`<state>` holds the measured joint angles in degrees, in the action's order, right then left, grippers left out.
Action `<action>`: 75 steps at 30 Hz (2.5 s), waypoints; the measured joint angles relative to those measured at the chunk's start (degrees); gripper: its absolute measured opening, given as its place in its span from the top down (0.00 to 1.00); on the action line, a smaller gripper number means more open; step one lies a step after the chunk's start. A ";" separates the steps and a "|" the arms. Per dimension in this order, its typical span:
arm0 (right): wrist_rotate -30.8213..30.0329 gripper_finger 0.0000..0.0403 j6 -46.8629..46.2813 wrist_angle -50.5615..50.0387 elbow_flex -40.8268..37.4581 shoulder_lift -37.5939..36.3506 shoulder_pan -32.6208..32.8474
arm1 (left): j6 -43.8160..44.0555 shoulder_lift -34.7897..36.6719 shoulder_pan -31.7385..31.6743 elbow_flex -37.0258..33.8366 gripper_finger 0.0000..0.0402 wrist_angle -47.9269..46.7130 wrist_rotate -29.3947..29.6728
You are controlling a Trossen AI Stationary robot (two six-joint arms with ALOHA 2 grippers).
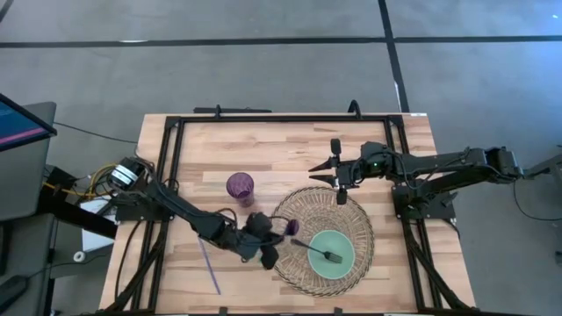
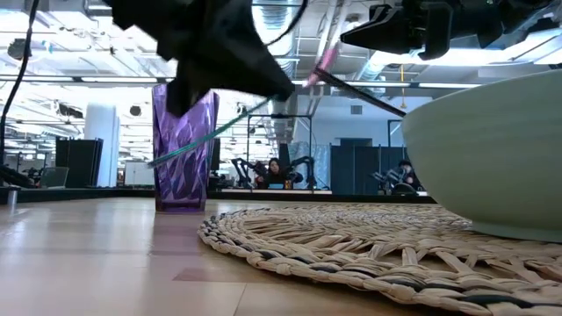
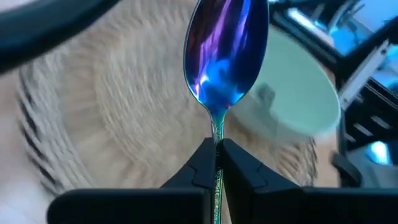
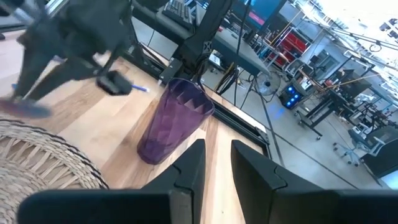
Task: Pick & Place Utensil
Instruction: Put the blue spoon into the green bowl to the left of the black fork
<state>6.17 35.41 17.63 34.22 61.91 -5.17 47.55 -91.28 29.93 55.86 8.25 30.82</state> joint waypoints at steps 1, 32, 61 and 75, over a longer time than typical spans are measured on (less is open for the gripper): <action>0.00 0.83 -0.29 0.02 0.00 0.00 0.00 | -1.96 0.75 -0.06 0.00 0.97 0.00 1.59; 3.33 0.83 -22.44 22.17 0.00 12.59 2.88 | -66.72 7.56 -11.90 0.00 0.96 37.27 10.40; -3.22 0.83 -8.36 23.60 0.00 16.62 5.34 | -53.03 7.53 -14.29 0.00 0.96 37.25 18.68; -39.16 0.83 -2.84 26.34 0.00 15.21 15.25 | -41.13 7.19 -15.81 0.00 0.95 37.26 26.33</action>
<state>-32.99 32.57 43.97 34.22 77.12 10.08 6.41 -84.09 14.12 55.86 45.51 57.14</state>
